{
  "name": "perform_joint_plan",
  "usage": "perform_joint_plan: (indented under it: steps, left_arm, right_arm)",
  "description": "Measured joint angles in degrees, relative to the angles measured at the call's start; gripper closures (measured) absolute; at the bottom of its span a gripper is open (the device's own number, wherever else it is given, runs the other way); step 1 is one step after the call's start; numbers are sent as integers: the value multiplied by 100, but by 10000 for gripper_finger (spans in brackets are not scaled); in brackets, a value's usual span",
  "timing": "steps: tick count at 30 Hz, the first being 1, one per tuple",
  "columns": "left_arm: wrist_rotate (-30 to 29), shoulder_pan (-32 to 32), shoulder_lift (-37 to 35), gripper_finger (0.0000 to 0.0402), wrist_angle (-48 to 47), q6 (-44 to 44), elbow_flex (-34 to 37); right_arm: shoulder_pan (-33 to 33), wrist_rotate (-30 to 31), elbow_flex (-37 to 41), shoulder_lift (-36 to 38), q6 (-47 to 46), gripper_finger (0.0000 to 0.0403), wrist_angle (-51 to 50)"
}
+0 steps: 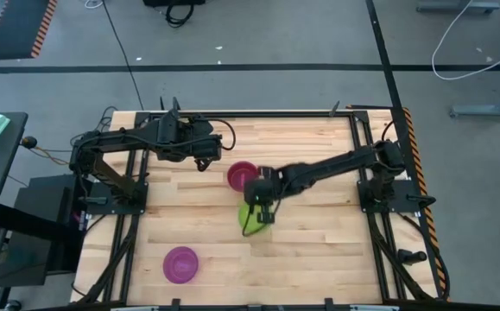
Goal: Nest bowls inside each other
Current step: Stack the green bowl on top of the red bowl
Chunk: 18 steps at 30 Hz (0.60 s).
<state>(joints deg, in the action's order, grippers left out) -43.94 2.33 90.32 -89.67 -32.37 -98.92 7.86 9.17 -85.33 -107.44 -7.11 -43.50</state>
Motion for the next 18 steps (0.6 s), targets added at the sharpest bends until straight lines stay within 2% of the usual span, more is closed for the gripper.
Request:
perform_joint_plan:
  steps: [7,13,18]
  left_arm:
    - [1,0,0,379,-31,4,1]
    - [0,0,0,376,-33,162,1]
    - [-24,13,1,386,-34,304,0]
  right_arm:
    - [-788,-89,-628,4,519,403,-158]
    - [-1443,-603,-1009,11,776,403,-149]
    - [-1962,-1207,-987,15,817,403,-108]
